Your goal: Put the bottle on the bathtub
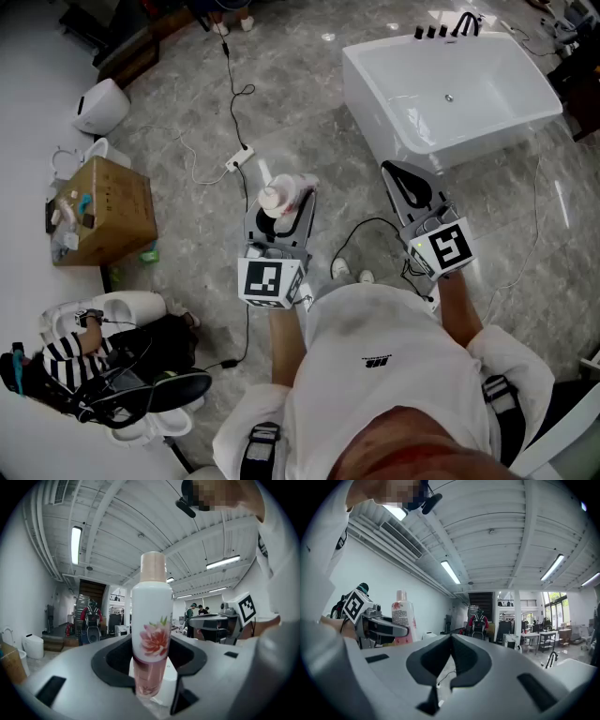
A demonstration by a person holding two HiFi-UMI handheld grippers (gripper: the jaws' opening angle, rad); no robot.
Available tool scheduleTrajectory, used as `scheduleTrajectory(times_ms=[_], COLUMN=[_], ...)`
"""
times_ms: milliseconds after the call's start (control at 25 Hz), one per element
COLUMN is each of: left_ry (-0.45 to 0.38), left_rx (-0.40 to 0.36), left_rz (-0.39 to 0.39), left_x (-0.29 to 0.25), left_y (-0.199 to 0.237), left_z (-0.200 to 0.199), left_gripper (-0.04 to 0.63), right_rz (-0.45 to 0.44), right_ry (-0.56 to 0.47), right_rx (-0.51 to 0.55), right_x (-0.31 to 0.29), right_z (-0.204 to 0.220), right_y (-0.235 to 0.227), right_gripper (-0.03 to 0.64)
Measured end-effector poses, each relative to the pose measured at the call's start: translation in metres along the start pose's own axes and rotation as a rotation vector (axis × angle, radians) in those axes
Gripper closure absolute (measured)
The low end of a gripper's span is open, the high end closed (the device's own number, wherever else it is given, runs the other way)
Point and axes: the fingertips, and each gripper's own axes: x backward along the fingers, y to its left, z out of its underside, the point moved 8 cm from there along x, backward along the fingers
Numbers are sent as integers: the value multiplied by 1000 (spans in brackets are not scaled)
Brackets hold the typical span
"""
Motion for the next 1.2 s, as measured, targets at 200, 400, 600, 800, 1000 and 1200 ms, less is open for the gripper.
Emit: scheduleTrajectory(times_ms=[200, 400, 600, 800, 1000, 1200], left_ry=[-13, -25, -17, -17, -20, -6], left_rx=[4, 3, 13, 15, 11, 21], left_rz=[14, 37, 53, 68, 61, 51], left_x=[-15, -34, -52, -79, -112, -166], left_y=[30, 54, 75, 98, 125, 154], left_z=[7, 13, 18, 20, 20, 21], left_gripper=[376, 376, 376, 376, 376, 376], right_rz=[19, 30, 33, 46, 30, 8], right_ry=[-4, 8, 25, 32, 38, 51], right_rx=[0, -1, -2, 4, 19, 6], right_x=[-33, -60, -83, -114, -153, -205], right_z=[9, 19, 25, 30, 34, 46], right_y=[0, 0, -3, -18, -39, -78], right_gripper=[621, 621, 621, 621, 621, 621])
